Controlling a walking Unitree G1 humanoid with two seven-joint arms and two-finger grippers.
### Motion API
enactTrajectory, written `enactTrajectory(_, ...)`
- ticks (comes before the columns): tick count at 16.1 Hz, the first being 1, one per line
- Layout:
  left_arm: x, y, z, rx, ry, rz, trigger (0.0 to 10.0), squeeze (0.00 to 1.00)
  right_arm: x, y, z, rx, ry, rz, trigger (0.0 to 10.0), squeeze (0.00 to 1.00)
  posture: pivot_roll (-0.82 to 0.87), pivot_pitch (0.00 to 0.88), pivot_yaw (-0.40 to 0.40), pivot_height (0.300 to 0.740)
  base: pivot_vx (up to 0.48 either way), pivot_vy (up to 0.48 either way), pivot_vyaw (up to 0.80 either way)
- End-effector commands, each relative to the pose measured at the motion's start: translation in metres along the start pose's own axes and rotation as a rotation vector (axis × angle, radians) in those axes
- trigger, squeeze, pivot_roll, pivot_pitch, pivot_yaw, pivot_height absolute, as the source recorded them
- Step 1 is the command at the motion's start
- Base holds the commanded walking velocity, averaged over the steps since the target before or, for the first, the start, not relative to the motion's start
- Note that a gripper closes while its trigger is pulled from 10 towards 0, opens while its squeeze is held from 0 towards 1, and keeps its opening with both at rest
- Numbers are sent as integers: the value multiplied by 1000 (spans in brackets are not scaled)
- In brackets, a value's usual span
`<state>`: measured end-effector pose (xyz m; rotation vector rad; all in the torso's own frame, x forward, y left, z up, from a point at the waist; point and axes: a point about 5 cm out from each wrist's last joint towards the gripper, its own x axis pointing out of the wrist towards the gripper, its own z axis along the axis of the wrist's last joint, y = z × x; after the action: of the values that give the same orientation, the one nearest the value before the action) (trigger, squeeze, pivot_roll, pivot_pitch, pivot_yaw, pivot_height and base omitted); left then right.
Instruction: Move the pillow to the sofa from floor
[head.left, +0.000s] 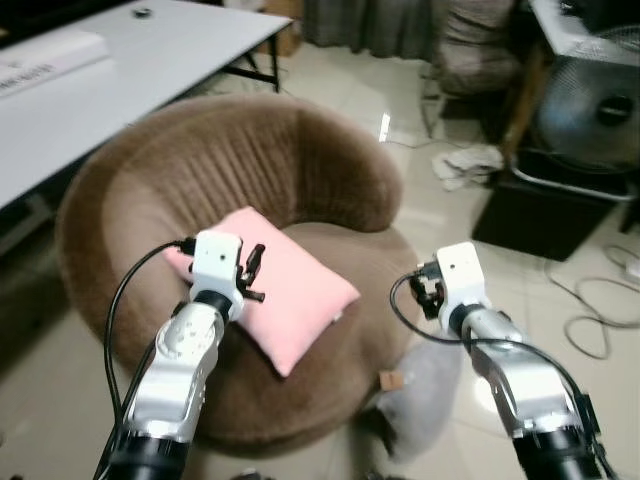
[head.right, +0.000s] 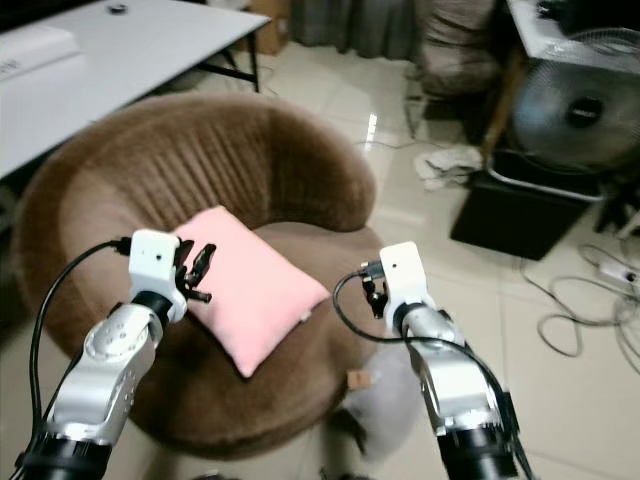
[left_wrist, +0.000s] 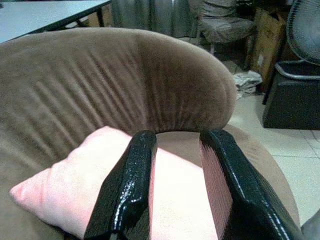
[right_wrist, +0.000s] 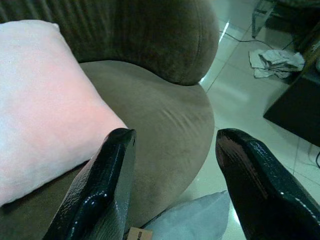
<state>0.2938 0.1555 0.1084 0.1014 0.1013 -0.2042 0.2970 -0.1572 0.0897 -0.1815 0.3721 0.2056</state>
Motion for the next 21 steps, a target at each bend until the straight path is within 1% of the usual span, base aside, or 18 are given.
enactTrajectory(1,-2,4,-6,13,30,22,10000,0,3,6,3,-22,-13,31,10000,0,43,0,17,740,-341,0,0)
enactTrajectory(4,-4,4,-7,24,32,24,10000,0,3,9,1,-33,-6,47,10000,0,71,0,-6,740,-349,0,0)
enactTrajectory(8,-1,3,-5,39,29,9,10000,0,1,8,-3,-30,-1,37,10000,0,50,0,19,740,-345,0,0)
enactTrajectory(10,-1,3,-4,39,20,3,10000,0,-1,6,-5,-17,2,18,10000,0,40,0,30,740,-126,0,0)
enactTrajectory(13,-1,0,1,44,-20,-18,10000,0,-3,5,-6,4,-2,7,10000,0,35,0,36,740,0,0,-644)
enactTrajectory(15,-2,1,7,48,-57,-17,10000,0,-3,5,-7,-1,-3,4,10000,0,35,0,36,740,0,0,-800)
enactTrajectory(17,-2,5,7,76,-62,11,10000,0,-4,5,-7,-9,-5,0,10000,0,38,0,34,740,0,0,-800)
enactTrajectory(21,-5,10,8,68,-81,22,10000,0,-4,5,-8,-13,-4,-2,10000,0,46,0,28,740,0,0,-800)
